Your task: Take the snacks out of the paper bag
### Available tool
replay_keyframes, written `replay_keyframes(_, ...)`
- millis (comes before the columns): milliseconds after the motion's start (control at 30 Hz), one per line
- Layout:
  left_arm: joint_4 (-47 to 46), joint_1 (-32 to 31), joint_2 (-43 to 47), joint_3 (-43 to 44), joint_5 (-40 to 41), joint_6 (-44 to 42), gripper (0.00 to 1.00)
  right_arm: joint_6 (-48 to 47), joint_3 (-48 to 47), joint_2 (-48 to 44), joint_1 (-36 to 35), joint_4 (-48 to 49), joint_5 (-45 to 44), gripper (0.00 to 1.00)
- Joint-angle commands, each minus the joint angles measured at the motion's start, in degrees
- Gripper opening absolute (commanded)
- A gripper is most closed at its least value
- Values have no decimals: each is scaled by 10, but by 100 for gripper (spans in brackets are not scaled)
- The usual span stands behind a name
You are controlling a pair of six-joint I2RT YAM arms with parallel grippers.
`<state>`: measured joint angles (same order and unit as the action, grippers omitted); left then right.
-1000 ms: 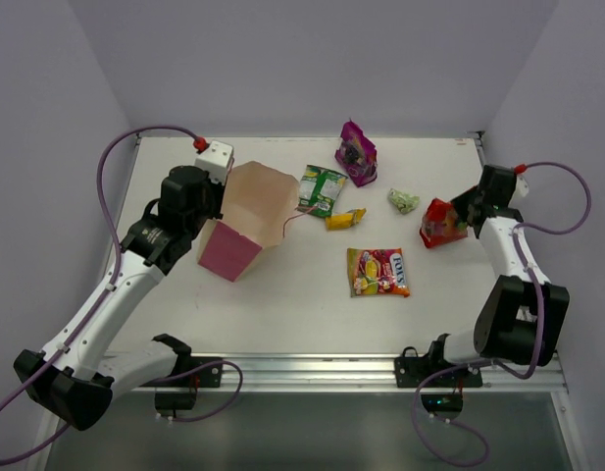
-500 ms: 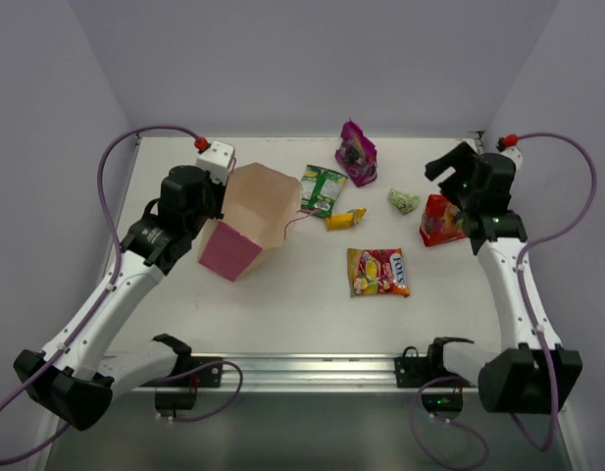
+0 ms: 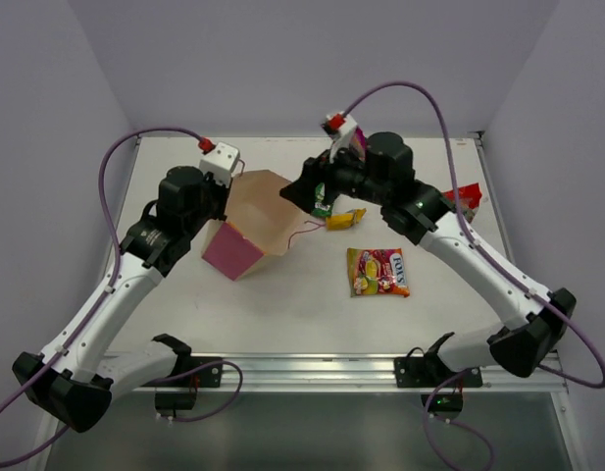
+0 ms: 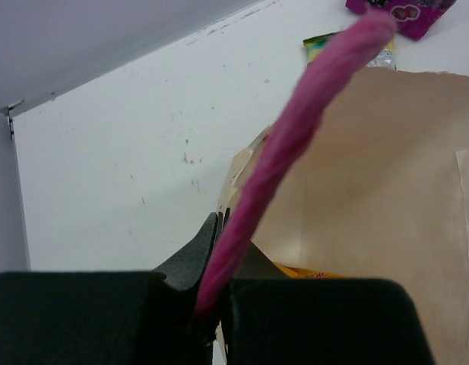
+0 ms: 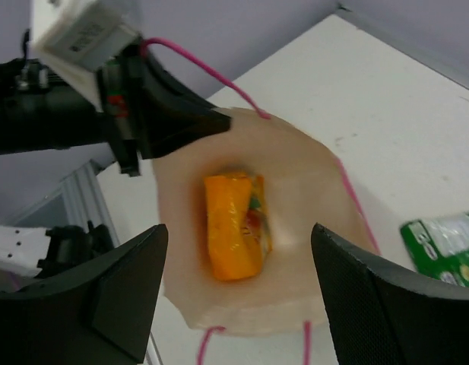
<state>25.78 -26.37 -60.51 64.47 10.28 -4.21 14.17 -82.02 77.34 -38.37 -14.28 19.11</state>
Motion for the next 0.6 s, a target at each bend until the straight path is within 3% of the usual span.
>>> replay_keyframes(0, -76, -1, 23, 5, -27, -16, 0, -85, -87, 56, -60, -44, 52, 78)
replay_keyframes(100, -74, -1, 25, 4, -28, -9, 0, -88, -111, 119, -93, -43, 44, 74)
replay_keyframes(300, -72, 0, 29, 2, -33, 8, 0, -60, -54, 184, -117, 15, 25, 68)
replay_keyframes(567, -71, -1, 31, -4, -36, 21, 0, -43, -13, 254, -118, 37, -3, 71)
